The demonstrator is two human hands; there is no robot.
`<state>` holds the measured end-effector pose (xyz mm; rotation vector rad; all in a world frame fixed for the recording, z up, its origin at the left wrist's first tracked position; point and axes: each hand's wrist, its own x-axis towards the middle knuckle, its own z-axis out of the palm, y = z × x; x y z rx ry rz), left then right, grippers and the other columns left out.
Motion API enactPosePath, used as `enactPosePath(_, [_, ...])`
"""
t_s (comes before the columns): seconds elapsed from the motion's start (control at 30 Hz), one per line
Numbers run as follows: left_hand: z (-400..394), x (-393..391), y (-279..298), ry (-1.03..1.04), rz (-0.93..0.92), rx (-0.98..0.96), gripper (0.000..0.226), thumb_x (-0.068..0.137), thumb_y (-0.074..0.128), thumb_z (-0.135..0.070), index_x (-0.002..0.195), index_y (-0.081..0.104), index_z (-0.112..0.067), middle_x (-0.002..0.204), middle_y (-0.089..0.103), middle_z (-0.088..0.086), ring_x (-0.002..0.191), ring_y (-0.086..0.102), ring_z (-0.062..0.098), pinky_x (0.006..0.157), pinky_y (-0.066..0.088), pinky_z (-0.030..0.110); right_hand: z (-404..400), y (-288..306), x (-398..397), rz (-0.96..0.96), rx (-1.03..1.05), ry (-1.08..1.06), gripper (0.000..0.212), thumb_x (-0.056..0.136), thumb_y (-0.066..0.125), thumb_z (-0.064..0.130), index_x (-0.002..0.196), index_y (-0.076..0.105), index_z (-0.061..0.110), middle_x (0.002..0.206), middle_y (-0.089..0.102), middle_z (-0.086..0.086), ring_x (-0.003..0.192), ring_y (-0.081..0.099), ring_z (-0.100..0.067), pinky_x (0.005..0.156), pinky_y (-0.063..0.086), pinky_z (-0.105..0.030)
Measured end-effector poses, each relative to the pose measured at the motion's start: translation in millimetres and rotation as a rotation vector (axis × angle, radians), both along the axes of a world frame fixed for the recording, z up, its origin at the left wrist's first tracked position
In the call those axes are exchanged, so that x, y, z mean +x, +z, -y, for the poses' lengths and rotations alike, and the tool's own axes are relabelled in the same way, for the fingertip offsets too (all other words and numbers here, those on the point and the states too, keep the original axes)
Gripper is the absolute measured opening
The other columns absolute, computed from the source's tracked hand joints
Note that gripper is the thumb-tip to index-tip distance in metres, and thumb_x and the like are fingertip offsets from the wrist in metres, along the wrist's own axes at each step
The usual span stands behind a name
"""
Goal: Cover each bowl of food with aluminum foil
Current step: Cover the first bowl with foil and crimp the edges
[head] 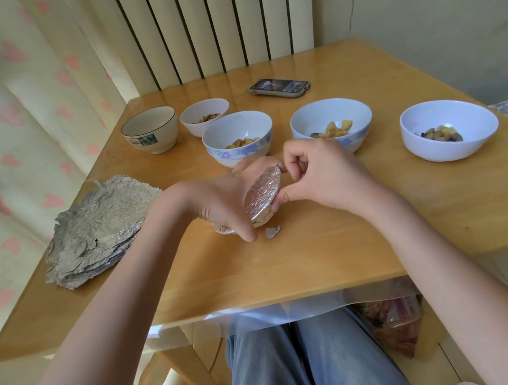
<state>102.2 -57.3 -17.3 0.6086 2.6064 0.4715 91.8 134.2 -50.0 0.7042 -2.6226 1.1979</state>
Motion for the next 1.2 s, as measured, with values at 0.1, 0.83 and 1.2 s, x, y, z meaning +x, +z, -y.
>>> enactPosePath(0.1, [0.2,1.1,2.5,-0.012,0.006,0.012,0.106,0.046,0.076,-0.024,0.133,0.021,-0.050,0.129,0.033,-0.013,0.121,0.041,0.011,0.095,0.048,0.030,-2.5,-1.4,-4.4,0.135,-0.065,0.163,0.047,0.055,0.090,0.033,0.062,0.045,0.020,0.052,0.046,0.011,0.052,0.035,-0.007,0.054,0.032,-0.027])
enactPosePath(0.83, [-11.9,3.7,19.0,0.164,0.046,-0.217,0.101,0.046,0.073,-0.035,0.132,0.021,-0.042,0.130,0.034,-0.002,0.112,0.047,0.023,0.089,0.051,0.041,-14.9,-6.8,-11.9,-0.021,-0.094,0.026,0.036,0.071,0.080,0.034,0.064,0.047,0.021,0.055,0.050,0.008,0.048,0.038,-0.006,0.054,0.039,-0.030])
enactPosePath(1.2, [-23.5,15.5,16.2,0.342,0.063,-0.782,0.128,0.065,0.071,-0.067,0.152,-0.016,-0.031,0.162,-0.006,0.012,0.141,0.028,0.039,0.101,0.042,0.046,7.7,-37.6,40.7,0.119,-0.118,0.149,0.014,0.075,0.077,0.023,0.078,0.064,0.025,0.064,0.056,0.013,0.058,0.047,-0.005,0.060,0.045,-0.026])
